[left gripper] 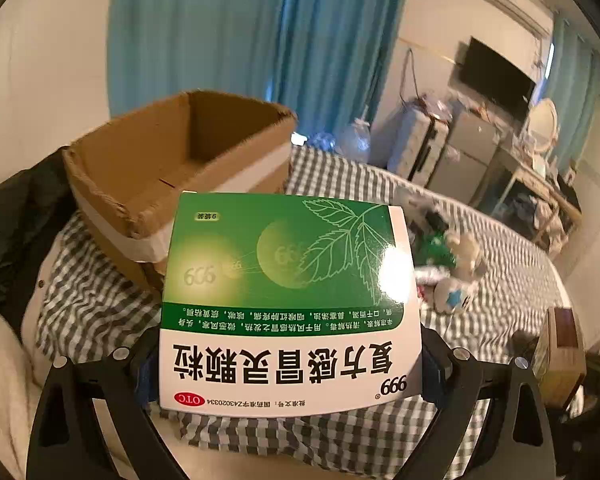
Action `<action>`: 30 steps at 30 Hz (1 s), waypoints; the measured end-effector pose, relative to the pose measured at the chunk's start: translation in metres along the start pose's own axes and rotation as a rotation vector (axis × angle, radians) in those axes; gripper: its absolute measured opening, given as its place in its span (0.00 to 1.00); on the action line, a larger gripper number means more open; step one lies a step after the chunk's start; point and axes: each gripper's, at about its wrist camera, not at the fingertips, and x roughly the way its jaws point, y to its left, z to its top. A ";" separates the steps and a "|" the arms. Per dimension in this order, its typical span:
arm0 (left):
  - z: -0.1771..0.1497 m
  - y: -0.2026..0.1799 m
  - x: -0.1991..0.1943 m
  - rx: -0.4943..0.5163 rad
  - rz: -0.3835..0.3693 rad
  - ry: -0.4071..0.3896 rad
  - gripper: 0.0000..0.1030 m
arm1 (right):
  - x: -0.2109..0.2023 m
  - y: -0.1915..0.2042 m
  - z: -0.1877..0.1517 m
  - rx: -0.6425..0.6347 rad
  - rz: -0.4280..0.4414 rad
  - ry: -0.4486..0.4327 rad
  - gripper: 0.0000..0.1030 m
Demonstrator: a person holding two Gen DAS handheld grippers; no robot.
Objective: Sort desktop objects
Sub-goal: 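Grasp the green medicine box with the left tool while the right tool grasps the tan leaflet, then carry both items over the cardboard box and open both tools to drop them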
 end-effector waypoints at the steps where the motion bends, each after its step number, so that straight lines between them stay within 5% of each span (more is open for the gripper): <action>1: 0.001 0.001 -0.006 -0.014 -0.003 -0.008 0.95 | 0.001 -0.001 0.008 0.006 0.029 -0.009 0.81; 12: 0.041 0.018 -0.038 -0.007 0.023 -0.057 0.95 | -0.021 0.029 0.009 -0.019 0.088 -0.067 0.82; 18: 0.080 0.041 -0.038 0.046 0.102 -0.086 0.95 | -0.022 0.038 0.019 -0.027 0.108 -0.071 0.82; 30: 0.147 0.110 0.009 0.061 0.202 -0.080 0.95 | 0.017 0.079 0.084 -0.114 0.189 -0.077 0.82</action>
